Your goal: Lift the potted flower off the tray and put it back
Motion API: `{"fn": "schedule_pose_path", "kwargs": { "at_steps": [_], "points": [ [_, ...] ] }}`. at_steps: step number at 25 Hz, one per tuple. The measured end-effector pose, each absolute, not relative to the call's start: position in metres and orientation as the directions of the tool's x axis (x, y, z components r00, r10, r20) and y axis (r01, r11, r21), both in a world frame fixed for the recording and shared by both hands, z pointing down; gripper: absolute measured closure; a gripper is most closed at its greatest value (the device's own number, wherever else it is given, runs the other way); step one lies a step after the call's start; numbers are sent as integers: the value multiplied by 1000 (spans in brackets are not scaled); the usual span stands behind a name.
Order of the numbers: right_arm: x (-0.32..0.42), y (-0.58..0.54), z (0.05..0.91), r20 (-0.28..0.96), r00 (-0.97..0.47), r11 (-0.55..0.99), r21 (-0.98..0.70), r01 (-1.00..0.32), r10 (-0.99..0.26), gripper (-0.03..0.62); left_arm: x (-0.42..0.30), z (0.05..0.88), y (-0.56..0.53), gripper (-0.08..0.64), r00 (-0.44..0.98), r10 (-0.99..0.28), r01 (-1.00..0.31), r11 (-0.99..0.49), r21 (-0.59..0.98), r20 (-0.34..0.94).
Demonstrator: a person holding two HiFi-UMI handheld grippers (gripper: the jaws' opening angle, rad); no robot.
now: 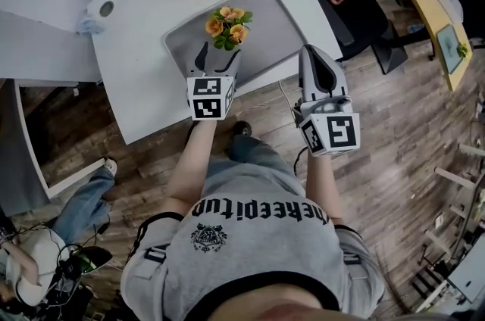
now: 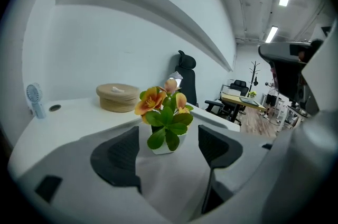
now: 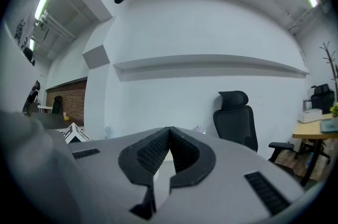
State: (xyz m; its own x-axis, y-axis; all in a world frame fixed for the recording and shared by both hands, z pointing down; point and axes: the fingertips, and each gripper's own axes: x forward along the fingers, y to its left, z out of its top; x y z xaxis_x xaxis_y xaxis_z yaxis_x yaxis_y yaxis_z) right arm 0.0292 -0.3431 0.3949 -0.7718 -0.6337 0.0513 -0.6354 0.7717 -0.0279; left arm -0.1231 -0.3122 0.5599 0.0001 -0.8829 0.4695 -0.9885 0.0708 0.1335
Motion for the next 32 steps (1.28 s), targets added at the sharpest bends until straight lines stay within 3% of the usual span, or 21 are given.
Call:
{"fn": "schedule_pose_path", "kwargs": {
  "at_steps": [11,32],
  "points": [
    [42,-358,410,95,-746,747,-29,-664,-659,591,-120,606,-339,213,-17,-830,-990,91,106,557],
    [55,-369,424,125,-729,732,-35,-681,-673,591,-125,631,-364,218,-102,-831,-987,155,52,547]
  ]
}}
